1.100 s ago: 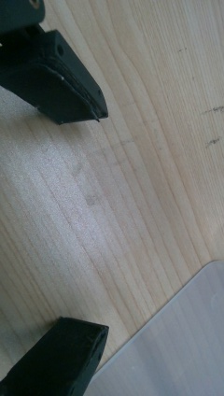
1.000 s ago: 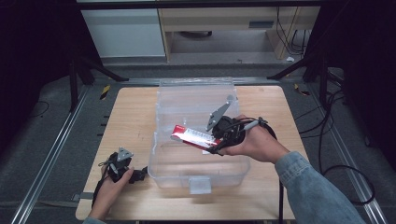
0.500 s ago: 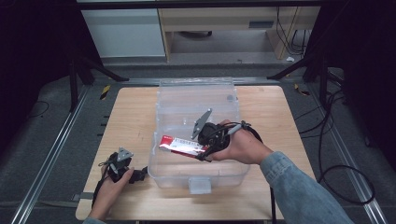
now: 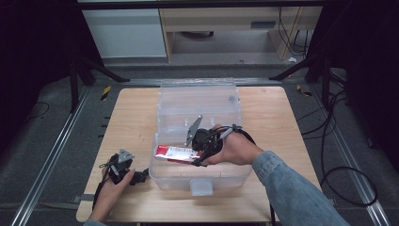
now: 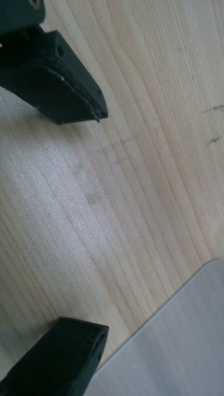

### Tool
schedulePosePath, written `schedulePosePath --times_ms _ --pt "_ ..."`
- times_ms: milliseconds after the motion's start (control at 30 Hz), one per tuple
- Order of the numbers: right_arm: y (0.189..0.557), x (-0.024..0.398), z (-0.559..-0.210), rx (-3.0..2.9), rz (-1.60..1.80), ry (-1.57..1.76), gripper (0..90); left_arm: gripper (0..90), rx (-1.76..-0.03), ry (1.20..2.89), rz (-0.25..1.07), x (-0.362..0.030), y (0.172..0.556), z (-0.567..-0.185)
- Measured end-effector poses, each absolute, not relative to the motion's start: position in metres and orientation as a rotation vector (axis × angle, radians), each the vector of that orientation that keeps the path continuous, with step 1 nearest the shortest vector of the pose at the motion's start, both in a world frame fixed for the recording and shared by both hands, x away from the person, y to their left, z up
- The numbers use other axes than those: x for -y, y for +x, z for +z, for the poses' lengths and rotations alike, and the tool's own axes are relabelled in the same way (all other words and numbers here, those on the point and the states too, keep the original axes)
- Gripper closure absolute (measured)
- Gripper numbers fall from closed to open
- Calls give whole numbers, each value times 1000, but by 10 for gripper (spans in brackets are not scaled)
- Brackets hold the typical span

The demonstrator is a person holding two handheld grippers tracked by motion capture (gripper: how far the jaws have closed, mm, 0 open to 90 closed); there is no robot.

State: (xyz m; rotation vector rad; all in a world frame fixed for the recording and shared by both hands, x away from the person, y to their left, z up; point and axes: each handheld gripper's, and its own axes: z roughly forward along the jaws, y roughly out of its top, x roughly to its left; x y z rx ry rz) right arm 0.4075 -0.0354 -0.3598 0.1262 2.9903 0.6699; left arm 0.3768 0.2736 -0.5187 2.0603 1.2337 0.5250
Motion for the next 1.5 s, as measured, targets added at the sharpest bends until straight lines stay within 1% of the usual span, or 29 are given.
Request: schedulePosePath --times_ms 367,800,1500 --pt "413 28 -372 -3017 634 71 516 0 -1236 2059 525 -274 377 -519" --pt "420 20 -394 -3062 588 60 516 0 -1235 2058 525 -274 377 -519" --pt "425 9 -406 -3082 575 29 516 0 -1235 2059 524 -274 377 -519"
